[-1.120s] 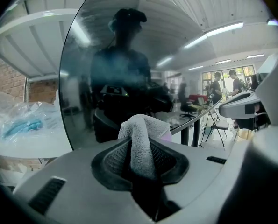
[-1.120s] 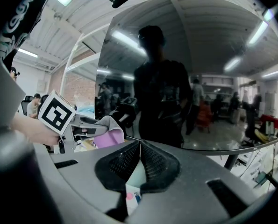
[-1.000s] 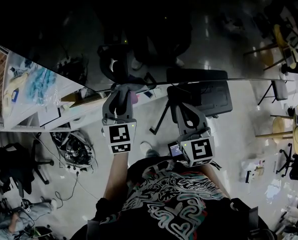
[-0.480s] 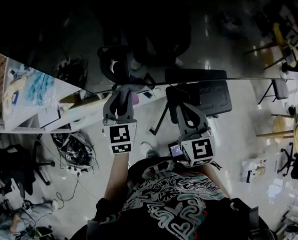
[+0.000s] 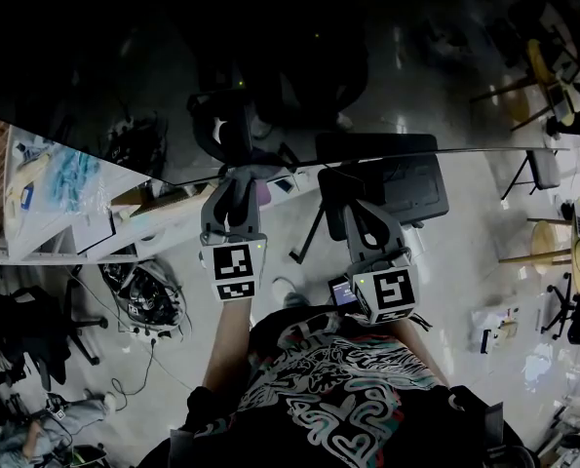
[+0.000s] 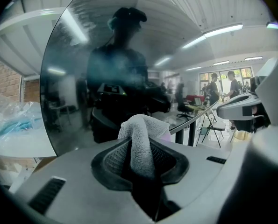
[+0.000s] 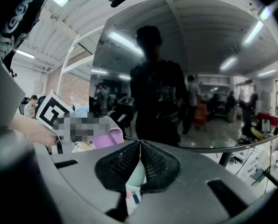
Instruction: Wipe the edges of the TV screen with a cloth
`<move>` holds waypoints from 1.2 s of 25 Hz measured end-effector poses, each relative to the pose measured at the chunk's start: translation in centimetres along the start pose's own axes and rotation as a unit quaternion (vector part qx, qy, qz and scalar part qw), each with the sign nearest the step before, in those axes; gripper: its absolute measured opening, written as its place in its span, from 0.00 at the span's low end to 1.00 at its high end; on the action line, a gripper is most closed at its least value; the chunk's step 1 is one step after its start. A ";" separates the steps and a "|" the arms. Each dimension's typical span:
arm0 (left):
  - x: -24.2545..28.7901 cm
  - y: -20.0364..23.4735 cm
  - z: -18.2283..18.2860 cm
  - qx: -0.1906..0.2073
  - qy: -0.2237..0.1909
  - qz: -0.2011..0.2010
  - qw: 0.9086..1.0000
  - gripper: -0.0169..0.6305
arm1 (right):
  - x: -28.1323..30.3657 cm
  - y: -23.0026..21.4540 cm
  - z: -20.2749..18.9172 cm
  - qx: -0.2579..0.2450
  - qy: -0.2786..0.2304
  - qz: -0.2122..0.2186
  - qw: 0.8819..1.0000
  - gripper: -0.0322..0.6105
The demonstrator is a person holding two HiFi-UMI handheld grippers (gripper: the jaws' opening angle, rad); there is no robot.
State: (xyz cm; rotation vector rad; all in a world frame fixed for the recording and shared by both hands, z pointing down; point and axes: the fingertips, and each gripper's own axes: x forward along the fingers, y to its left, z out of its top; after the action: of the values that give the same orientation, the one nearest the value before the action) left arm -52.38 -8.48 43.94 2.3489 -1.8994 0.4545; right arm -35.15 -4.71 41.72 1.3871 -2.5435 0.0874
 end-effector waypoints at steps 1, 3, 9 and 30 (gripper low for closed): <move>0.1 -0.1 0.0 -0.001 0.000 0.000 1.000 0.18 | 0.0 -0.1 0.0 0.001 -0.001 -0.001 1.000 0.10; 0.2 -0.2 0.0 -0.006 -0.001 0.001 1.000 0.18 | -0.2 -0.4 0.0 0.002 -0.003 -0.002 1.000 0.10; 0.6 -1.0 0.1 -0.012 0.000 0.002 1.000 0.18 | -0.7 -1.9 -0.8 0.002 0.006 -0.009 1.000 0.10; 2.0 -4.7 1.1 -0.013 0.000 -0.011 1.000 0.18 | -2.0 -5.6 -1.0 0.007 0.003 -0.020 1.000 0.10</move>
State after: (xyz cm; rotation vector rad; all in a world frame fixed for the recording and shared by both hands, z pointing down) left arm -47.29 -9.62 43.99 2.3508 -1.8658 0.4250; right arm -29.30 -5.98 41.89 1.4403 -2.5142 0.1017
